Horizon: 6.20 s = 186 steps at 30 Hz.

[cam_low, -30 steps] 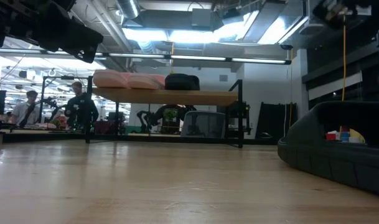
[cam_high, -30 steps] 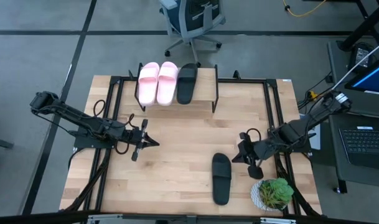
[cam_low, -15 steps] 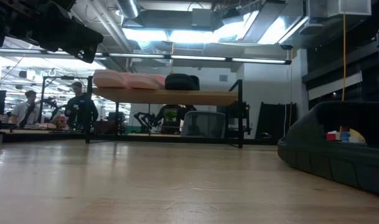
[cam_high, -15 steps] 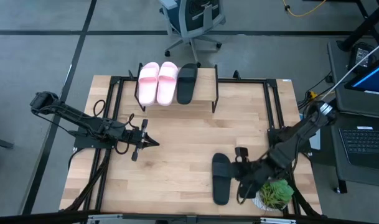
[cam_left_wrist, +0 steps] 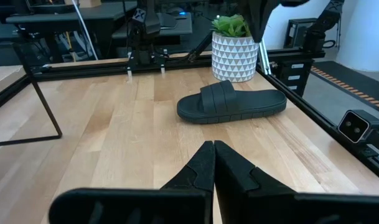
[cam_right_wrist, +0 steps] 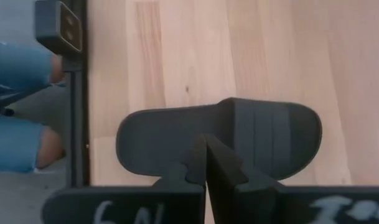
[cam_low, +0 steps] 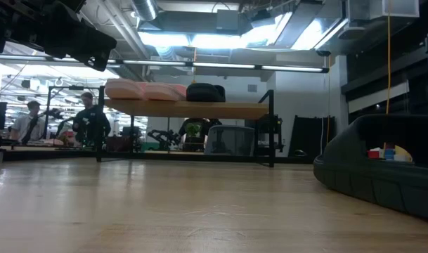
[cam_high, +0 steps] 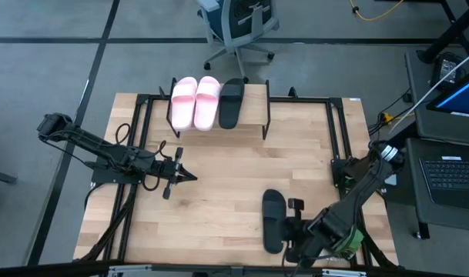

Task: Pick and place slides into the shelf
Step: Put the black slipper on the shelf

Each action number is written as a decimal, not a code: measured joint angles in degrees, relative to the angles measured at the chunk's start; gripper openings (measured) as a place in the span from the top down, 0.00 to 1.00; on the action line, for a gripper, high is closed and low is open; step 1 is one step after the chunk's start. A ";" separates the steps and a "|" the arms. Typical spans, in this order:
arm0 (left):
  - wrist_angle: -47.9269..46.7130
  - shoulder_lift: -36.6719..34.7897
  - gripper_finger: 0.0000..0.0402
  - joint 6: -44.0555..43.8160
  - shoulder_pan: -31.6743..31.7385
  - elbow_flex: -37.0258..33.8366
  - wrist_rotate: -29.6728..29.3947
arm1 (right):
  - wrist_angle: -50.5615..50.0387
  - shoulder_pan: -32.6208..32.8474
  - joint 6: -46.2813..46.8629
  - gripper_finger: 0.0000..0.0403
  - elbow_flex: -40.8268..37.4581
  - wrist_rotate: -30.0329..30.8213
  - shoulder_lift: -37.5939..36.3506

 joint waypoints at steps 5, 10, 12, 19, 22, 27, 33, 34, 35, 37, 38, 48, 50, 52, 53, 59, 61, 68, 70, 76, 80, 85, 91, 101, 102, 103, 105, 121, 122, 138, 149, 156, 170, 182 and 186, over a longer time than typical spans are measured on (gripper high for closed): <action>-0.26 0.00 0.99 0.02 -0.01 0.00 0.00 | -0.70 0.10 0.11 0.99 0.01 -0.02 1.95; -1.68 0.01 0.99 0.03 -0.01 0.00 0.00 | -2.01 -0.38 0.08 0.98 -0.38 -0.35 2.26; -1.84 0.02 0.99 0.02 -0.02 0.00 0.00 | -1.98 -0.51 -0.51 0.98 -0.42 -0.37 2.26; -2.89 0.02 0.99 0.04 0.00 0.00 0.00 | -1.95 -1.68 -0.09 0.94 -0.44 0.81 2.48; -2.89 0.02 0.99 0.05 -0.02 0.00 0.00 | -2.16 -1.95 -1.91 0.89 -0.44 0.96 3.64; -2.97 0.00 0.99 0.07 0.00 0.00 0.00 | -2.33 -2.24 -4.63 0.78 -0.52 0.61 6.52; -2.97 0.02 0.99 0.09 -0.02 0.00 0.00 | -3.12 -2.26 -4.61 0.69 -0.52 0.59 8.51; -2.97 0.02 0.99 0.09 0.00 0.00 0.00 | -3.15 -2.26 -4.61 0.68 -0.52 0.59 8.76; -2.97 0.02 0.99 0.09 -0.02 0.00 0.00 | -3.20 -2.26 -4.61 0.67 -0.52 0.59 9.11; -2.97 0.01 0.99 0.07 0.00 0.00 0.00 | -3.74 -2.26 -4.61 0.66 -0.52 0.60 9.97; -2.97 0.02 0.99 0.08 -0.02 0.00 0.00 | -3.98 -2.35 -4.61 0.66 -0.52 0.60 10.37; -2.96 0.00 0.99 0.02 0.00 0.00 0.00 | -4.41 -4.09 -4.35 0.66 -0.52 0.63 13.65; -2.95 0.02 0.99 0.02 -0.02 0.00 0.00 | -4.55 -4.53 -4.12 0.66 -0.52 0.63 13.74; -2.97 0.02 0.99 0.02 -0.02 0.00 0.00 | -4.81 -4.93 -4.08 0.66 -0.52 0.66 13.74; -2.96 0.02 0.99 0.02 -0.02 0.00 -0.01 | -5.11 -5.08 -3.85 0.66 -0.52 0.68 13.74; -2.97 0.02 0.99 0.02 -0.02 0.00 -0.02 | -8.03 -5.54 -1.30 0.71 -0.52 0.92 13.74; -2.95 0.02 0.99 0.02 -0.02 0.00 0.00 | -8.06 -5.58 -1.32 0.73 -0.52 0.94 13.74; -2.97 0.02 0.99 0.02 -0.02 0.00 0.00 | -7.43 -5.58 -1.38 0.75 -0.52 1.03 13.74; -2.96 0.01 0.99 0.02 -0.01 0.00 -0.01 | -6.80 -5.58 -1.40 0.75 -0.52 1.05 13.74; -2.96 0.02 0.99 0.02 -0.01 0.00 0.00 | -7.31 -5.77 -1.38 0.76 -0.52 1.08 13.74; -2.95 0.02 0.99 0.02 -0.02 0.00 0.00 | -7.64 -6.23 -1.42 0.77 -0.52 1.18 13.74; -2.97 0.02 0.99 0.02 -0.02 0.00 0.00 | -8.89 -7.05 -1.40 0.77 -0.52 2.34 13.74; -2.97 0.00 0.99 0.02 0.00 0.00 0.00 | -9.14 -7.69 -1.49 0.77 -0.52 2.67 13.74; -2.95 0.02 0.99 0.02 0.00 0.00 0.00 | -8.92 -7.72 -1.55 0.77 -0.52 2.67 13.74; -2.96 0.01 0.99 0.02 -0.02 0.00 0.00 | -8.87 -7.72 -1.55 0.77 -0.52 2.67 13.74; -2.96 0.02 0.99 0.02 -0.01 0.00 0.00 | -8.87 -7.72 -1.55 0.77 -0.52 2.67 13.74; -2.95 0.00 0.99 0.02 -0.02 0.00 0.00 | -8.84 -7.72 -1.55 0.77 -0.52 2.67 13.74; -2.97 0.02 0.99 0.02 -0.02 0.00 0.00 | -6.99 -7.72 -1.55 0.71 -0.52 2.71 13.74; -2.97 0.02 0.99 0.02 -0.02 0.00 0.00 | -6.77 -7.72 -1.54 0.70 -0.68 2.73 13.74; -2.97 0.00 0.99 -0.02 -0.02 0.00 0.00 | -5.30 -7.83 -1.21 0.67 -3.76 2.81 13.70; -2.97 0.02 0.99 -0.04 -0.02 0.00 0.02 | -7.60 -7.83 0.19 0.67 -3.82 4.54 13.70; -2.97 0.02 0.99 -0.14 -0.02 0.00 0.00 | -7.58 -7.81 0.16 0.77 -3.82 4.76 13.70; -2.97 0.02 0.99 -0.17 -0.02 0.00 0.01 | -7.58 -7.81 -0.07 0.97 -3.82 4.90 13.70; -2.98 0.01 0.99 -0.15 -0.02 0.00 0.02 | -7.55 -7.81 -1.42 0.97 -3.80 4.69 13.70; -2.97 0.02 0.99 -0.17 -0.02 0.00 0.02 | -7.81 -7.81 -1.35 0.97 -3.80 4.70 13.70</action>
